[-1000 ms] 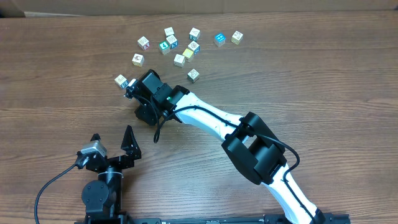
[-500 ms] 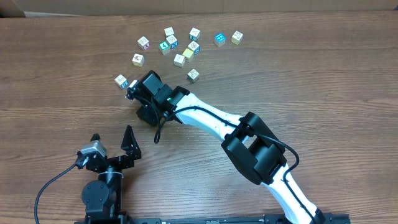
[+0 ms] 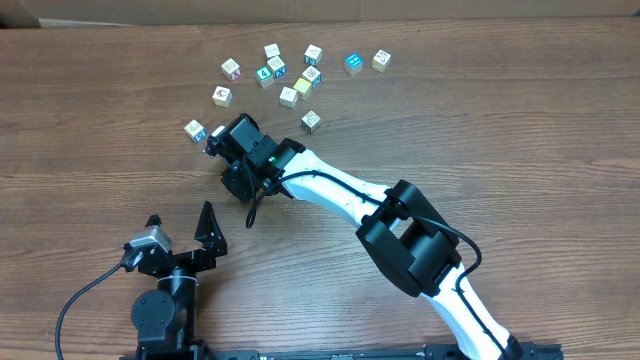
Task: Form a tower
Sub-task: 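Carry the S block right and lower it onto the table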
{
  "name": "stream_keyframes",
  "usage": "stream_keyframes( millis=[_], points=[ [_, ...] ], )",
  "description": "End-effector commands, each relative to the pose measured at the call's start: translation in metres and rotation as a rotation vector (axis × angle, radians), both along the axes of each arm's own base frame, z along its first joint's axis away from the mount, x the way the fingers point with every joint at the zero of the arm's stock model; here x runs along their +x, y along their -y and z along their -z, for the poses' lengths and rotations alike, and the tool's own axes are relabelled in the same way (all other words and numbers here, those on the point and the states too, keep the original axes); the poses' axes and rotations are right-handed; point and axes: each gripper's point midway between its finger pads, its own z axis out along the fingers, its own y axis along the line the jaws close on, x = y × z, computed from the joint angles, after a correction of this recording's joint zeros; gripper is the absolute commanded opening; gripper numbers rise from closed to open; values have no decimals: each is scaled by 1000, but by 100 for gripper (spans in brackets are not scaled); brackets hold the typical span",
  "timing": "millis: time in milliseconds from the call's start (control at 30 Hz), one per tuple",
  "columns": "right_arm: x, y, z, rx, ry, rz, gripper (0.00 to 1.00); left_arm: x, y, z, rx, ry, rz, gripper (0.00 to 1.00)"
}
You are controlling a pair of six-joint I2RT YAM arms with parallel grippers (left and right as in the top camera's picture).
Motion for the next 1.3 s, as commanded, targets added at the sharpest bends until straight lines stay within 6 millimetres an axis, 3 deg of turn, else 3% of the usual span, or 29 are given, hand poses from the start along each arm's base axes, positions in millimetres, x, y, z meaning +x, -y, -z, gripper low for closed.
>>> stream_keyframes(
  millis=[0, 133, 267, 433, 467, 700, 867, 967, 1100, 1267],
  points=[
    [10, 6, -60, 47, 67, 88, 25, 0, 2, -1, -6, 7, 8, 100],
    [17, 31, -96, 11, 118, 181, 25, 0, 2, -1, -6, 7, 7, 99],
    [22, 68, -122, -29, 111, 300, 25, 0, 2, -1, -6, 7, 7, 99],
    [30, 131, -137, -84, 24, 471, 24, 0, 2, -1, -6, 7, 7, 100],
    [34, 154, -137, -109, -8, 525, 24, 0, 2, -1, -6, 7, 7, 100],
    [53, 262, -107, -233, -162, 759, 24, 0, 2, -1, -6, 7, 7, 100],
    [63, 313, -77, -258, -209, 868, 24, 0, 2, -1, -6, 7, 8, 100],
    [70, 332, -57, -244, -207, 914, 24, 0, 2, -1, -6, 7, 7, 100],
    [77, 341, -24, -204, -173, 886, 24, 0, 2, -1, -6, 7, 8, 99],
    [91, 337, -16, -164, -93, 849, 24, 0, 2, -1, -6, 7, 7, 100]
  ],
)
